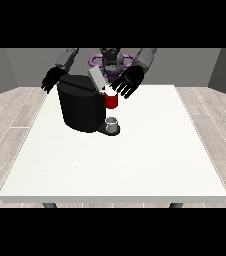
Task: Insert the coffee pod into the coffee machine and close the lid
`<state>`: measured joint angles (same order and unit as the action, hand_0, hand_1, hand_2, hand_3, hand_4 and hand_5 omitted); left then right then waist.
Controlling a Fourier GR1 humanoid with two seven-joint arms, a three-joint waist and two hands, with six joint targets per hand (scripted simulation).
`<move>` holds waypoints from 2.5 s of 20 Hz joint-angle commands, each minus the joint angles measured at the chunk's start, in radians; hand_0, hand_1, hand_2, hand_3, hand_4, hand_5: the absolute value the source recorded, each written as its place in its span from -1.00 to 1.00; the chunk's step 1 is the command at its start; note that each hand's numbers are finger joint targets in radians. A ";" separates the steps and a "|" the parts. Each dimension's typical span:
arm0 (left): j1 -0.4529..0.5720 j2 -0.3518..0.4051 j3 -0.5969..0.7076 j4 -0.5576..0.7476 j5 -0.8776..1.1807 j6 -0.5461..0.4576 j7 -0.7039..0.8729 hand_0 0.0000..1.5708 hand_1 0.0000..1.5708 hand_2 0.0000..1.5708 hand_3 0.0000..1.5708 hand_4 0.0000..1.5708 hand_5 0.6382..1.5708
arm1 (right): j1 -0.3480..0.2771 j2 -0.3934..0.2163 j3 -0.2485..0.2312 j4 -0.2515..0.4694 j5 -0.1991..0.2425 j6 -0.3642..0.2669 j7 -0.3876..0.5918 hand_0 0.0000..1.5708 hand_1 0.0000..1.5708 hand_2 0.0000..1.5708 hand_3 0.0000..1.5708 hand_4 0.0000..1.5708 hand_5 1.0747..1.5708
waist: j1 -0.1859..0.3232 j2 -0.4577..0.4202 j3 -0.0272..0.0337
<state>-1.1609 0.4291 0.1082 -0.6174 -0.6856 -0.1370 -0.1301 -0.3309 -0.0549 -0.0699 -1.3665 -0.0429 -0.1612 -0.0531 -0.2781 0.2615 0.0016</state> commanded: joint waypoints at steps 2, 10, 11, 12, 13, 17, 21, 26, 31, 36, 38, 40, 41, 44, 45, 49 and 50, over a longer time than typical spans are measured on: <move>0.025 0.000 -0.008 0.006 -0.010 -0.017 -0.012 0.34 0.34 0.43 0.23 -0.54 1.00 | 0.072 0.021 0.025 0.001 0.007 0.015 -0.052 -1.00 -1.00 -1.00 -1.00 -0.44 1.00 | -0.002 -0.031 -0.0014; 0.013 0.037 -0.046 0.014 -0.061 -0.023 -0.092 -1.00 -1.00 -1.00 -1.00 -1.00 1.00 | -0.025 0.018 0.009 -0.027 0.003 -0.021 -0.013 -1.00 -1.00 -1.00 -1.00 -0.42 1.00 | -0.010 0.045 -0.0017; 0.017 0.045 -0.052 0.028 -0.071 -0.055 -0.051 -1.00 -1.00 -1.00 -1.00 -1.00 1.00 | 0.011 0.006 0.022 -0.029 0.006 0.000 0.011 -1.00 -1.00 -1.00 -1.00 -0.40 1.00 | -0.017 -0.005 -0.0016; 0.020 0.017 -0.058 0.019 -0.076 -0.030 -0.053 -1.00 -1.00 -1.00 -1.00 -1.00 1.00 | -0.009 0.016 0.025 -0.018 0.020 -0.018 -0.010 -1.00 -1.00 -1.00 -1.00 -0.41 1.00 | -0.002 0.012 -0.0015; 0.003 0.024 -0.049 0.029 -0.068 -0.060 -0.032 -1.00 -1.00 -1.00 -1.00 -1.00 1.00 | 0.018 0.046 0.047 -0.011 0.040 -0.044 -0.019 -1.00 -1.00 -1.00 -1.00 -0.43 1.00 | -0.007 0.005 -0.0015; 0.041 -0.016 -0.068 0.005 -0.083 -0.046 -0.021 -1.00 -1.00 -1.00 -1.00 -1.00 1.00 | 0.020 -0.023 -0.025 0.027 -0.030 0.028 -0.003 -1.00 -1.00 -1.00 -1.00 -0.45 1.00 | 0.010 -0.044 -0.0014; -0.049 0.034 -0.044 -0.015 -0.073 -0.087 -0.042 -1.00 -1.00 -1.00 -1.00 -1.00 1.00 | -0.025 0.033 -0.005 0.078 0.017 -0.048 -0.062 -1.00 -1.00 -1.00 -1.00 -0.56 1.00 | 0.041 0.014 -0.0014; 0.037 -0.066 -0.069 -0.037 -0.077 -0.082 0.011 -1.00 -1.00 -1.00 -1.00 -1.00 1.00 | 0.033 -0.004 -0.040 0.118 0.004 -0.028 -0.068 -1.00 -1.00 -1.00 -1.00 -0.52 1.00 | 0.079 -0.099 -0.0012; 0.106 -0.050 -0.032 -0.039 -0.034 -0.099 -0.062 -1.00 -1.00 -1.00 -1.00 -1.00 1.00 | 0.052 -0.008 -0.047 0.091 -0.013 -0.033 -0.010 -1.00 -1.00 -1.00 -1.00 -0.50 1.00 | 0.111 -0.148 -0.0016; 0.144 -0.086 0.127 -0.035 0.127 -0.082 -0.037 -1.00 -1.00 -1.00 -1.00 -1.00 1.00 | 0.151 0.010 -0.055 0.103 -0.031 -0.015 -0.075 -1.00 -1.00 -1.00 -1.00 -0.51 1.00 | 0.132 -0.205 -0.0019; 0.217 -0.194 0.178 -0.046 0.211 -0.049 -0.072 -1.00 -1.00 -1.00 -1.00 -0.68 1.00 | 0.182 -0.010 -0.063 0.105 -0.035 0.000 -0.063 -1.00 -1.00 -1.00 -1.00 -0.45 1.00 | 0.162 -0.273 -0.0029; 0.271 -0.233 0.215 -0.045 0.275 -0.084 -0.083 -1.00 -1.00 -1.00 -1.00 -0.70 1.00 | 0.213 -0.018 -0.094 0.116 -0.058 0.005 -0.078 -1.00 -1.00 -1.00 -1.00 -0.46 1.00 | 0.203 -0.334 -0.0025; 0.292 -0.227 0.227 -0.043 0.294 -0.106 -0.092 -1.00 -1.00 -1.00 -1.00 -1.00 1.00 | 0.215 -0.016 -0.080 0.102 -0.038 -0.023 -0.025 -1.00 -1.00 -1.00 -1.00 -0.49 1.00 | 0.213 -0.365 -0.0030; 0.405 -0.272 0.220 -0.056 0.315 -0.118 -0.098 -1.00 -1.00 -1.00 -1.00 -1.00 1.00 | 0.258 -0.040 -0.097 0.098 -0.057 0.010 -0.032 -1.00 -1.00 -1.00 -1.00 -0.43 1.00 | 0.269 -0.455 -0.0022; 0.370 -0.293 0.246 -0.076 0.338 -0.063 -0.078 -1.00 -1.00 -1.00 -1.00 -1.00 1.00 | 0.265 -0.043 -0.090 0.095 -0.058 0.035 -0.077 -1.00 -1.00 -1.00 -1.00 -0.38 1.00 | 0.235 -0.423 -0.0017; 0.488 -0.281 0.284 -0.073 0.399 -0.115 -0.121 -1.00 -1.00 -1.00 -1.00 -0.71 1.00 | 0.293 -0.067 -0.020 0.014 -0.020 0.078 -0.024 -1.00 -1.00 -1.00 -1.00 -0.53 1.00 | 0.244 -0.468 -0.0023; 0.525 -0.326 0.259 -0.079 0.392 -0.122 -0.104 -1.00 -1.00 -1.00 -1.00 -0.73 1.00 | 0.280 -0.066 -0.016 0.017 0.004 0.041 0.014 -1.00 -1.00 -1.00 -1.00 -0.50 1.00 | 0.296 -0.528 -0.0023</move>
<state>-0.7191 0.1449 0.3551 -0.6841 -0.3343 -0.2440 -0.2348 -0.0522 -0.0956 -0.1103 -1.3120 -0.0606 -0.1308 -0.0922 -0.0242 -0.1973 -0.0005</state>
